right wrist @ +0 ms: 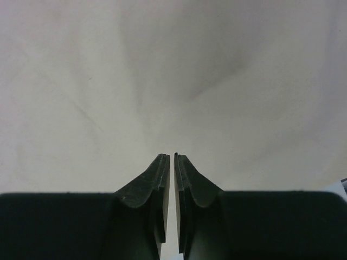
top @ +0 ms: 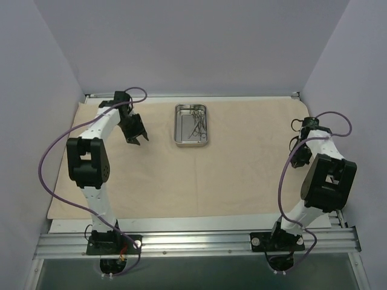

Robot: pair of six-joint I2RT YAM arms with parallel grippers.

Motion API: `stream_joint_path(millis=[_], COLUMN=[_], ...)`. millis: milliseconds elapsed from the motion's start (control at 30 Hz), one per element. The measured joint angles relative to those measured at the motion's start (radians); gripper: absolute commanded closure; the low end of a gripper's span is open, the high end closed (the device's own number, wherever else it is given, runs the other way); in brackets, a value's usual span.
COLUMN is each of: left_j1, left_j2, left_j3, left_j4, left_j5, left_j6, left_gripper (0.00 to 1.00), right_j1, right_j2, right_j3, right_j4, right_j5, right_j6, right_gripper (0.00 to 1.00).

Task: Open and lay out the surgical kit
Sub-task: Smooth out the surgical kit at the center of the board.

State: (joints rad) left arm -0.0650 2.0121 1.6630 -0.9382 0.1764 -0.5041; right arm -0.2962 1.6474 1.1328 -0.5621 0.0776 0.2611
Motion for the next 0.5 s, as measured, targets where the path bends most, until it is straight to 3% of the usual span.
stream_joint_path(millis=[100, 300, 500], left_j1=[-0.045, -0.103, -0.153], left_j2=[0.026, 0.166, 0.237], left_j3=[0.084, 0.292, 0.331], left_j4=[0.0, 0.017, 0.011], left_j5=[0.045, 0.115, 0.128], left_j6=[-0.001, -0.005, -0.003], left_gripper=[0.43, 0.4, 0.36], right_j1=[-0.055, -0.14, -0.154], right_j2=[0.055, 0.122, 0.087], right_j3=[-0.011, -0.076, -0.106], right_j4=[0.03, 0.083, 0.093], right_j5=[-0.003, -0.08, -0.104], right_j6=[0.014, 0.069, 0.089], right_gripper=[1.0, 1.0, 0.98])
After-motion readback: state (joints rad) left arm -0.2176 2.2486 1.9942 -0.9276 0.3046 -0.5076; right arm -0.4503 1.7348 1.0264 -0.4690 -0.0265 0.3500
